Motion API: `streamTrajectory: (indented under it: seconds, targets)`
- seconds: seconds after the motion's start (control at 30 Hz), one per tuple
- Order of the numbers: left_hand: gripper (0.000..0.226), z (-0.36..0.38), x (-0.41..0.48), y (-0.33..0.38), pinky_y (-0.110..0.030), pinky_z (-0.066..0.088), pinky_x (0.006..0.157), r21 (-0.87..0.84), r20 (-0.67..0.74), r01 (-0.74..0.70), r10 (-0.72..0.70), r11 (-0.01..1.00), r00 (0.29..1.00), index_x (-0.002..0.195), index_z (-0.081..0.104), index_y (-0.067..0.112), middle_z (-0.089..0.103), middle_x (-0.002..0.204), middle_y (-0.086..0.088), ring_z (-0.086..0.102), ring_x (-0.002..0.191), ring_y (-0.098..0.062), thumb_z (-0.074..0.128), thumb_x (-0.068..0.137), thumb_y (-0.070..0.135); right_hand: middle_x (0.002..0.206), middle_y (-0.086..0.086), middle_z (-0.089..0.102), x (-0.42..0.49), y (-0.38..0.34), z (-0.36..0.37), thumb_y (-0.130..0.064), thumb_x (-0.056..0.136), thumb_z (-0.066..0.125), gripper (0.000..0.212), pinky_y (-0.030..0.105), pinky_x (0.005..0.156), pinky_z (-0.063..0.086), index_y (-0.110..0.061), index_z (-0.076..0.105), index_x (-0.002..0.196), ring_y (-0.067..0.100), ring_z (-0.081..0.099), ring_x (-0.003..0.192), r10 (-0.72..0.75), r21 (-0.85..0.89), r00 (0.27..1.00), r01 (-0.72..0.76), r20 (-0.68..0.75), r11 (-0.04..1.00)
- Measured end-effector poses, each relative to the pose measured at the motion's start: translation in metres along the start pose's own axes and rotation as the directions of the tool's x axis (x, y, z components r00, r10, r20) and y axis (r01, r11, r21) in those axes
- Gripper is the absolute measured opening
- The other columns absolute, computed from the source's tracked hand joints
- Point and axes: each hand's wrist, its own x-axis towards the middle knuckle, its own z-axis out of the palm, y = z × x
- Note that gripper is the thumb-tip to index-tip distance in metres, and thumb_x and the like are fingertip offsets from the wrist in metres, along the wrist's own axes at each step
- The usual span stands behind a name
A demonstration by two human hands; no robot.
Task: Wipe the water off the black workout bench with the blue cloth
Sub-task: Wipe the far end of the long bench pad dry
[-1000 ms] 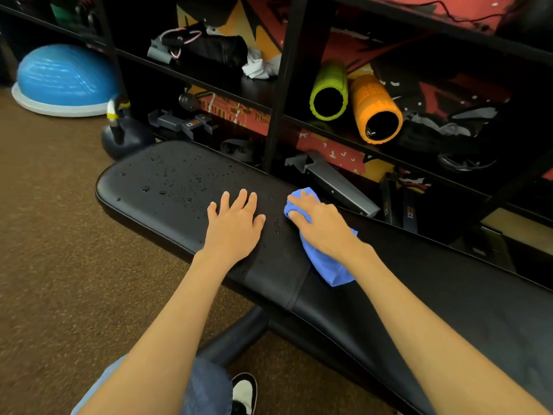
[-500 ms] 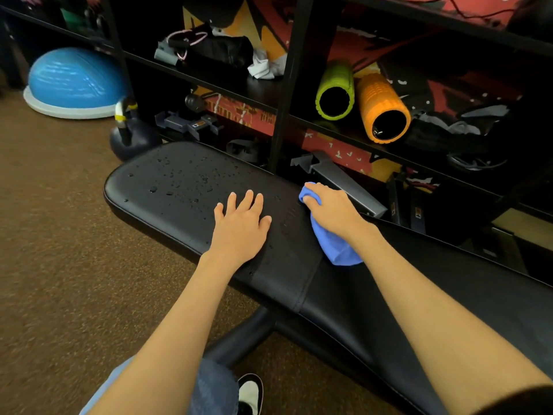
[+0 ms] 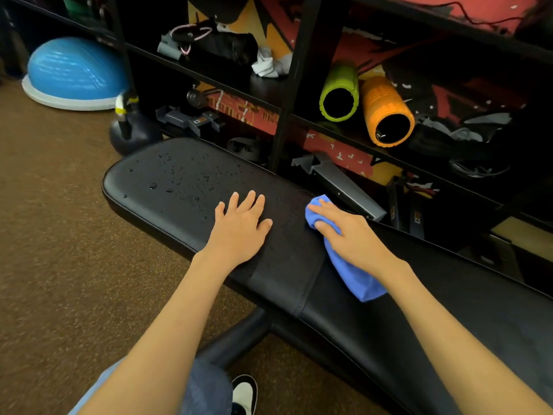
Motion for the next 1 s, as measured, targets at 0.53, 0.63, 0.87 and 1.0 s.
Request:
streamTrajectory:
  seconds: [0.53,0.63,0.87,1.0]
  targets:
    - [0.062,0.0,0.0,0.001,-0.049,0.001,0.115,-0.013,0.004,0.031,-0.031,0.999,1.0,0.152,0.007,0.014,0.004,0.16,-0.001,-0.002,0.146,-0.029,0.03,0.101,0.04,0.144,0.004,0.044,0.064,-0.039,0.025,-0.034,0.099,0.042,0.038,0.039,0.1,0.035,-0.022,0.05,0.134,0.033,0.046,0.123,-0.007,0.035,1.0,0.006,0.021,0.999]
    - [0.062,0.001,-0.001,0.003,-0.049,0.002,0.116,-0.01,0.004,0.022,-0.022,1.0,1.0,0.152,0.007,0.015,0.004,0.16,-0.001,-0.002,0.146,-0.028,0.03,0.101,0.041,0.15,-0.005,0.037,0.04,-0.022,0.022,-0.035,0.098,0.043,0.039,0.033,0.112,0.024,-0.029,0.047,0.137,0.02,0.039,0.134,-0.109,-0.036,0.992,0.112,0.065,0.993]
    - [0.061,-0.001,-0.002,0.003,-0.049,0.002,0.116,-0.016,-0.002,0.025,-0.025,1.0,1.0,0.152,0.008,0.015,0.004,0.16,-0.001,-0.001,0.146,-0.028,0.03,0.101,0.04,0.116,0.013,0.06,0.067,-0.013,0.018,-0.034,0.097,0.043,0.045,0.032,0.076,0.041,-0.012,0.04,0.136,0.03,0.057,0.103,0.147,0.022,0.982,-0.145,-0.122,0.989]
    - [0.059,-0.002,-0.002,0.003,-0.048,0.004,0.116,-0.053,-0.022,0.033,-0.035,0.998,0.999,0.152,0.013,0.015,0.009,0.16,-0.001,0.003,0.147,-0.028,0.034,0.101,0.038,0.089,0.01,0.053,0.1,-0.033,0.029,-0.036,0.096,0.039,0.028,0.033,0.061,0.033,-0.01,0.048,0.091,0.03,0.05,0.084,0.261,0.0,0.962,-0.262,-0.073,0.965]
